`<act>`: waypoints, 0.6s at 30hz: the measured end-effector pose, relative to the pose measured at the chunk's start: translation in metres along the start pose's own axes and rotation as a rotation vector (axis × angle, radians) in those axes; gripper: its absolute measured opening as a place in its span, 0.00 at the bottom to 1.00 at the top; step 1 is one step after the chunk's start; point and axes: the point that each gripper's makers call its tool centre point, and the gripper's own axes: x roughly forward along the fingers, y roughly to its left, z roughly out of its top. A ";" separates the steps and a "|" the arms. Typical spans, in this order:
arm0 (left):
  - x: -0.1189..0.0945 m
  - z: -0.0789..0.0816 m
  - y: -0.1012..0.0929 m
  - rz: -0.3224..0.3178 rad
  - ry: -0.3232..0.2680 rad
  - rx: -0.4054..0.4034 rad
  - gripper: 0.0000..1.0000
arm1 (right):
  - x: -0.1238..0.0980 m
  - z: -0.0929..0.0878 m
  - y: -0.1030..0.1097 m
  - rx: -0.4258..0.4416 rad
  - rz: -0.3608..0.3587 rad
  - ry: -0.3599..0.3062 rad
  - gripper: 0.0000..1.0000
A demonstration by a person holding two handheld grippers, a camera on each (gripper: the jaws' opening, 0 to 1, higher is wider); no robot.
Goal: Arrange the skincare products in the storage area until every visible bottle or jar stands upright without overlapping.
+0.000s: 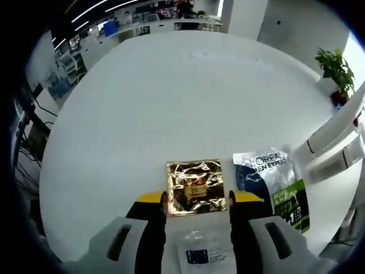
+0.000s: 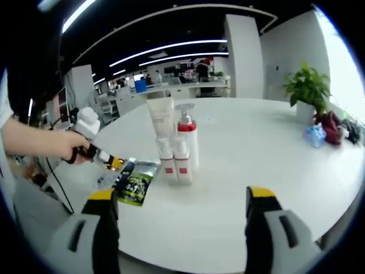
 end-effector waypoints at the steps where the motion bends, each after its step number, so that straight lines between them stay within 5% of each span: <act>1: 0.000 -0.001 -0.001 -0.002 0.000 0.005 0.42 | 0.000 0.000 0.000 -0.001 0.000 0.000 0.93; 18: -0.024 -0.010 -0.005 -0.050 -0.016 0.041 0.52 | -0.001 0.005 0.007 -0.017 0.034 -0.021 0.94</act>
